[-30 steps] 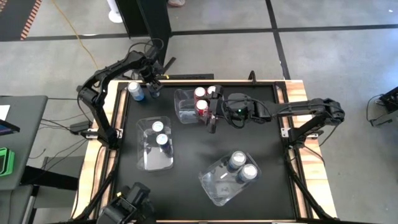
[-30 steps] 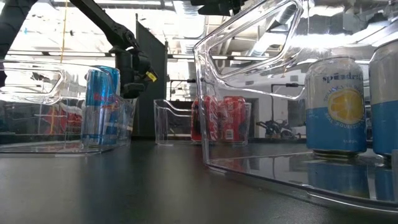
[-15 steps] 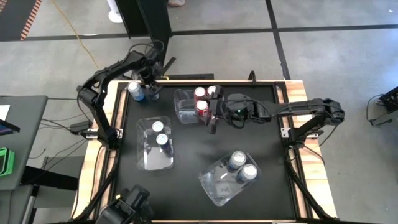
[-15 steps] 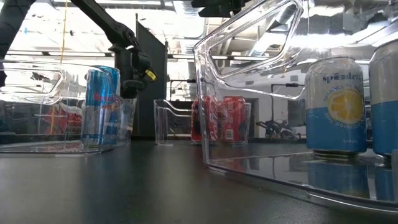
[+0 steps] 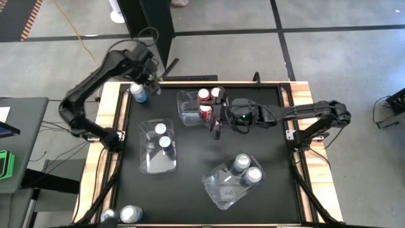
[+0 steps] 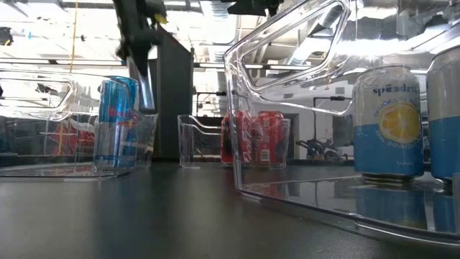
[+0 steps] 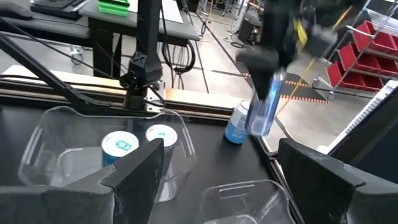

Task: Sort soda cans
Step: Put the blue soda can into the middle left transparent bin

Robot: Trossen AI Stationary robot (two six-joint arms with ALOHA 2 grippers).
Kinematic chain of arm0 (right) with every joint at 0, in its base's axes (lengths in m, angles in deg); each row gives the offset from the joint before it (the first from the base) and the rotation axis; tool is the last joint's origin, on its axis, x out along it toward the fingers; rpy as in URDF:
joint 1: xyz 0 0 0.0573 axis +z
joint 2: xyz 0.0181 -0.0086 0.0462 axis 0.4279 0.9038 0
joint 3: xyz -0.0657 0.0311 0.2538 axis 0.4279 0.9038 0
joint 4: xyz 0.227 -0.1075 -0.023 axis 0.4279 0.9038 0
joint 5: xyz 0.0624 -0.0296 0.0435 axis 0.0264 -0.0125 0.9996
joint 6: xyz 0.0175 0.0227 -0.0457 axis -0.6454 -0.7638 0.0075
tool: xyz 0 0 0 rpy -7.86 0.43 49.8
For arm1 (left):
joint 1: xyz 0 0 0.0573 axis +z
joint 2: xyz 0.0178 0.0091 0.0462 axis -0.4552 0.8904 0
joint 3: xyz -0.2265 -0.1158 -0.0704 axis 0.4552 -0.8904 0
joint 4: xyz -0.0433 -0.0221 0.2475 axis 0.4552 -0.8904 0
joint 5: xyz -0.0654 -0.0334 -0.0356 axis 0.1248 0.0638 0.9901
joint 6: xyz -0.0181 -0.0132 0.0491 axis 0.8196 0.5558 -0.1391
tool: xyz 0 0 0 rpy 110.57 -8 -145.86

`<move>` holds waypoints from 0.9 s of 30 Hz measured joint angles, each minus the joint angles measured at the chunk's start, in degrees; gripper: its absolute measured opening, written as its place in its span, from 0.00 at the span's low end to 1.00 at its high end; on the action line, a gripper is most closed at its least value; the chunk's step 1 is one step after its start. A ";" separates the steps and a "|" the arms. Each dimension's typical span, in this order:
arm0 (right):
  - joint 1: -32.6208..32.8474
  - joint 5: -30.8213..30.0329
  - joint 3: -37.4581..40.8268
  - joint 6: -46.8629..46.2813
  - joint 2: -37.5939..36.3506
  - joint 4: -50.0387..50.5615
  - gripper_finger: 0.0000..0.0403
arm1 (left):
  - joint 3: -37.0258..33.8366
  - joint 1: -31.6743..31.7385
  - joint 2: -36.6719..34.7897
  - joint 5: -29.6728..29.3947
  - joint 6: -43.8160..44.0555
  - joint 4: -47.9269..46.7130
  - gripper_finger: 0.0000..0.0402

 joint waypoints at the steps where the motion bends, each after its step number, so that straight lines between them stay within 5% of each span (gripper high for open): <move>1: 0.09 0.00 0.00 0.02 0.00 0.00 0.82 | 0.62 -1.55 -1.68 -0.19 1.13 -1.43 0.57; 16: 1.15 0.00 0.00 0.15 0.00 -0.02 0.82 | 4.01 -30.49 -18.92 -3.59 23.53 -15.18 0.57; 27: 1.51 0.00 0.00 -0.28 0.00 0.04 0.82 | -4.73 -41.18 -17.70 1.46 34.64 -15.26 0.57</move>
